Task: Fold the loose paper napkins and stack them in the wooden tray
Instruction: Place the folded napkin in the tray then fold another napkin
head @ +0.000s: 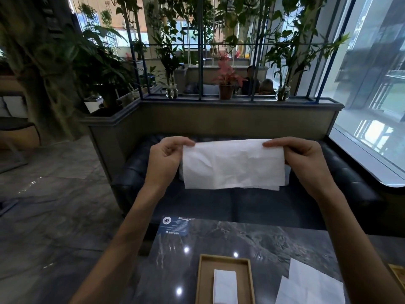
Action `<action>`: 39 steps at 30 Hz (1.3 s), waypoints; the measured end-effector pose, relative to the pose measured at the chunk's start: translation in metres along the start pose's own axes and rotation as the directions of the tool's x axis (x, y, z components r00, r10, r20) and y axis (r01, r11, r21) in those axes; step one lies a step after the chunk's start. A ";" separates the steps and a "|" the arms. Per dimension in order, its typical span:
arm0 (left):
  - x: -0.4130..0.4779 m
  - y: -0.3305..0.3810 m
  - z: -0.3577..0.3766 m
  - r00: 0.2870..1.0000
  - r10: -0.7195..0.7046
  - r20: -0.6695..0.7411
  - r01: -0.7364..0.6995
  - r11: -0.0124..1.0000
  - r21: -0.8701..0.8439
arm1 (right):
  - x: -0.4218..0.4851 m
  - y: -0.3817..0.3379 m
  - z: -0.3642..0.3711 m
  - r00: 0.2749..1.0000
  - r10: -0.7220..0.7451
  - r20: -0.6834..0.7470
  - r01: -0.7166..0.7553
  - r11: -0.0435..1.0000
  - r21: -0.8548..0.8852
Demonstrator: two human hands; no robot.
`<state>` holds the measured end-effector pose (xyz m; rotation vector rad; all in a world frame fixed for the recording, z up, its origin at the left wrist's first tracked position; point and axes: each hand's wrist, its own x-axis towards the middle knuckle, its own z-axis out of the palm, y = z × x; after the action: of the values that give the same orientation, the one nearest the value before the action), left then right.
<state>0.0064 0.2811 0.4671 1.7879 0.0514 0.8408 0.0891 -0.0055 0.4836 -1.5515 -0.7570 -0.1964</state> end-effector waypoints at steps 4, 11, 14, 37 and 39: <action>0.004 -0.007 0.012 0.963 0.118 0.241 -0.178 0.953 0.244 | 0.012 -0.017 0.005 0.961 -0.064 0.267 0.125 0.968 -0.218; -0.024 0.014 0.054 0.695 -0.099 0.712 0.275 0.952 -0.135 | 0.046 -0.054 0.017 0.723 0.118 0.681 0.275 0.855 -0.439; -0.027 0.014 0.059 0.767 -0.118 0.630 0.317 0.924 -0.213 | 0.051 -0.061 0.013 0.742 0.093 0.664 0.285 0.853 -0.438; -0.016 0.024 0.036 0.985 -0.041 0.170 0.096 0.938 -0.332 | -0.003 -0.002 0.062 0.997 -0.027 -0.073 0.031 0.999 0.042; -0.013 0.024 0.036 0.987 0.000 0.163 0.049 0.952 -0.301 | -0.002 -0.002 0.062 0.996 -0.035 -0.084 0.037 0.999 0.029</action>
<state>0.0081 0.2370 0.4753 1.5536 -0.1544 0.6446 0.0672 0.0516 0.4747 -1.4927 -0.7191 -0.2737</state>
